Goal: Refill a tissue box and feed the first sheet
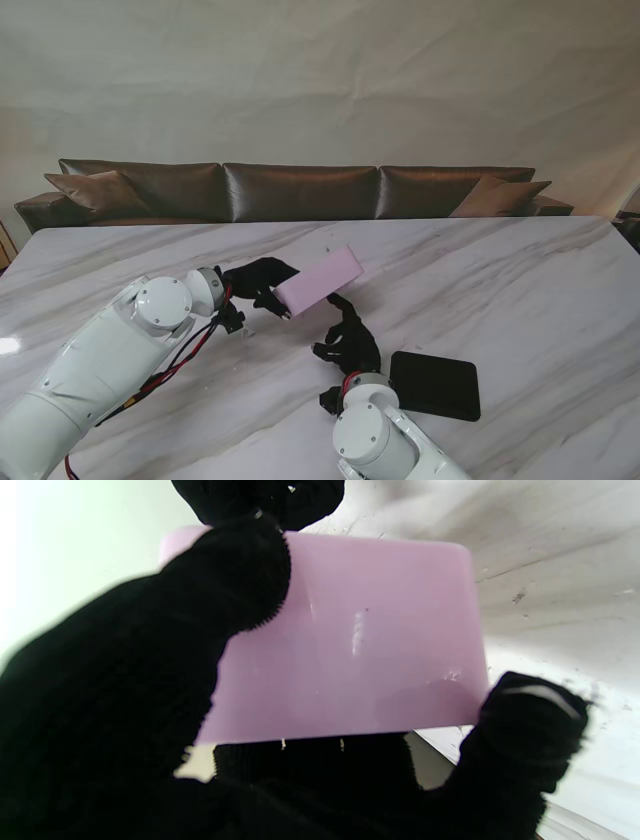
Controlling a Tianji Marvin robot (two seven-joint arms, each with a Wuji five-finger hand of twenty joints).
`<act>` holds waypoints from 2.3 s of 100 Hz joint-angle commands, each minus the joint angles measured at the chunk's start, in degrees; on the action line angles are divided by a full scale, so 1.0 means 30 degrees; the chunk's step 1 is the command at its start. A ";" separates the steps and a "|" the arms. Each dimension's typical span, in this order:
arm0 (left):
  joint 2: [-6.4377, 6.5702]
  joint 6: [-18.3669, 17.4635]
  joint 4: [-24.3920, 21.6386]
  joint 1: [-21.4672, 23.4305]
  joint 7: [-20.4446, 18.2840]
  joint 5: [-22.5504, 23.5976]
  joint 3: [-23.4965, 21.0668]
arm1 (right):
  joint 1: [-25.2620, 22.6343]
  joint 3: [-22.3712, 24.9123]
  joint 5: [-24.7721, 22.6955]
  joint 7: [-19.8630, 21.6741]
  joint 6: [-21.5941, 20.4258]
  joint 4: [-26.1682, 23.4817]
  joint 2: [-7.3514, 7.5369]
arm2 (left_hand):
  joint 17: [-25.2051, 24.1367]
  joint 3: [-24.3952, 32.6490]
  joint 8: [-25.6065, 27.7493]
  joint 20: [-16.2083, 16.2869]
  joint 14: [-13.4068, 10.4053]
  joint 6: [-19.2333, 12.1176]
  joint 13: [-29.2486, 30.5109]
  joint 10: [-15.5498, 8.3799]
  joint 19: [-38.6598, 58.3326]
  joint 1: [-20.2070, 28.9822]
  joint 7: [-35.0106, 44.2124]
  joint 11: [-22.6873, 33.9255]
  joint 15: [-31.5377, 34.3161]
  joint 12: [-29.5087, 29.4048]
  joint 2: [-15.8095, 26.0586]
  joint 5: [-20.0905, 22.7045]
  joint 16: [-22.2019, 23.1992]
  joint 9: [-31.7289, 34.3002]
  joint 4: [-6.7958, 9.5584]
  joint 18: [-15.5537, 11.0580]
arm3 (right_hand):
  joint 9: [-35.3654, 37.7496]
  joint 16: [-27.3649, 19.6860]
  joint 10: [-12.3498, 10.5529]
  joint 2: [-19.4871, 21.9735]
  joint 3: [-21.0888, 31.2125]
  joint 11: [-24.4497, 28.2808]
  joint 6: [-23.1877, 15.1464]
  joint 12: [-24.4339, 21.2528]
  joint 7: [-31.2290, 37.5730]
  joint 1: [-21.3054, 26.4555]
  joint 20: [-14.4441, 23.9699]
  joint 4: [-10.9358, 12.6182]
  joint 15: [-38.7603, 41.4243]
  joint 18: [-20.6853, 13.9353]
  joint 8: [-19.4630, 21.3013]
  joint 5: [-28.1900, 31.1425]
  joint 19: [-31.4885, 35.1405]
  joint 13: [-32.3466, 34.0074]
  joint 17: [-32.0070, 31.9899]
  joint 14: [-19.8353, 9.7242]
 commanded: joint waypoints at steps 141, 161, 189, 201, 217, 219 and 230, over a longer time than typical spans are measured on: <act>-0.0069 -0.0222 -0.0766 0.0357 0.0598 0.0542 0.0076 | 0.0145 0.0035 0.5518 0.0136 -0.2585 0.0194 -0.0704 | -0.0055 0.5411 0.0353 -0.0147 0.0926 -0.0388 0.4670 0.1755 0.5555 0.1788 0.0805 0.6819 1.4040 0.1617 0.5573 0.0439 0.1843 0.3562 0.4027 -0.8921 | 0.0503 0.0076 -0.0645 -0.1665 0.0568 0.1036 0.0786 0.0470 0.1429 0.1260 0.0372 -0.0682 0.1471 -0.0365 0.0577 0.0515 0.0892 0.0744 0.0230 -0.0358; -0.0093 -0.0172 -0.0747 0.0308 0.0704 0.0633 0.0130 | 0.0198 0.0037 0.6340 0.0002 -0.3052 0.0265 -0.0822 | -0.0094 0.5381 0.0356 -0.0142 0.0923 -0.0388 0.4650 0.1753 0.5540 0.1796 0.0804 0.6819 1.4021 0.1627 0.5579 0.0440 0.1851 0.3533 0.4019 -0.8922 | 0.0521 -0.0145 -0.0822 -0.1986 0.0697 0.1146 0.0642 0.0549 0.1934 0.1880 0.0390 -0.0721 0.1565 -0.0414 0.0796 0.1548 0.0950 0.0760 0.0232 -0.0308; -0.0039 0.0157 -0.0829 0.0365 0.0716 0.0914 -0.0069 | 0.0139 0.0133 0.6816 -0.1746 -0.3009 0.0502 -0.1387 | -0.0171 0.5371 0.0363 -0.0125 0.0923 -0.0399 0.4648 0.1767 0.5544 0.1801 0.0812 0.6808 1.4012 0.1637 0.5592 0.0448 0.1865 0.3540 0.4019 -0.8923 | 0.0406 -0.1062 -0.1532 -0.2584 0.1302 0.2008 -0.1015 0.0731 0.6991 0.3625 0.0334 -0.1196 0.1964 -0.0537 0.8596 0.5377 0.1251 0.0774 0.0437 -0.0009; -0.0027 0.0267 -0.0825 0.0387 0.0801 0.1124 -0.0090 | 0.0083 0.0223 0.6777 -0.1898 -0.2882 0.0481 -0.1409 | -0.0156 0.5376 0.0370 -0.0130 0.0922 -0.0400 0.4646 0.1749 0.5553 0.1779 0.0812 0.6806 1.4007 0.1640 0.5607 0.0448 0.1870 0.3562 0.4022 -0.8948 | 0.0364 -0.1140 -0.1723 -0.2556 0.1323 0.2388 -0.1622 0.0820 0.9366 0.3822 0.0323 -0.1270 0.2082 -0.0582 1.1981 0.5452 0.1371 0.0784 0.0471 -0.0009; -0.0019 0.0364 -0.0885 0.0473 0.0826 0.1125 -0.0222 | -0.0012 0.0313 0.6612 -0.1887 -0.2718 0.0476 -0.1366 | -0.0167 0.5366 0.0375 -0.0140 0.0922 -0.0400 0.4647 0.1751 0.5562 0.1801 0.0810 0.6802 1.4005 0.1647 0.5601 0.0449 0.1874 0.3542 0.4022 -0.8935 | 0.0415 -0.1128 -0.1599 -0.2745 0.1333 0.2433 0.0868 0.0821 0.5863 0.3374 0.0281 -0.1254 0.2037 -0.0464 1.0701 0.5728 0.1421 0.0833 0.0452 0.0035; -0.0015 0.0369 -0.0903 0.0484 0.0822 0.1123 -0.0233 | -0.0023 0.0320 0.6621 -0.1803 -0.2724 0.0467 -0.1334 | -0.0167 0.5362 0.0375 -0.0141 0.0922 -0.0400 0.4647 0.1751 0.5562 0.1794 0.0810 0.6802 1.4005 0.1647 0.5604 0.0449 0.1875 0.3542 0.4021 -0.8934 | 0.0414 -0.1115 -0.1570 -0.2794 0.1332 0.2394 0.1158 0.0830 0.4903 0.3377 0.0273 -0.1251 0.2024 -0.0429 0.9714 0.5724 0.1405 0.0834 0.0430 0.0044; -0.0007 0.0350 -0.0974 0.0510 0.0831 0.1132 -0.0229 | -0.0031 0.0302 0.6643 -0.1302 -0.2831 0.0469 -0.1191 | -0.0178 0.5354 0.0378 -0.0145 0.0922 -0.0400 0.4617 0.1750 0.5566 0.1789 0.0809 0.6801 1.3984 0.1652 0.5615 0.0449 0.1879 0.3527 0.4022 -0.8920 | 0.0387 -0.1085 -0.1484 -0.2806 0.1246 0.2231 0.1681 0.0841 0.2294 0.3670 0.0265 -0.1238 0.1959 -0.0427 0.5192 0.4784 0.1327 0.0771 0.0366 0.0138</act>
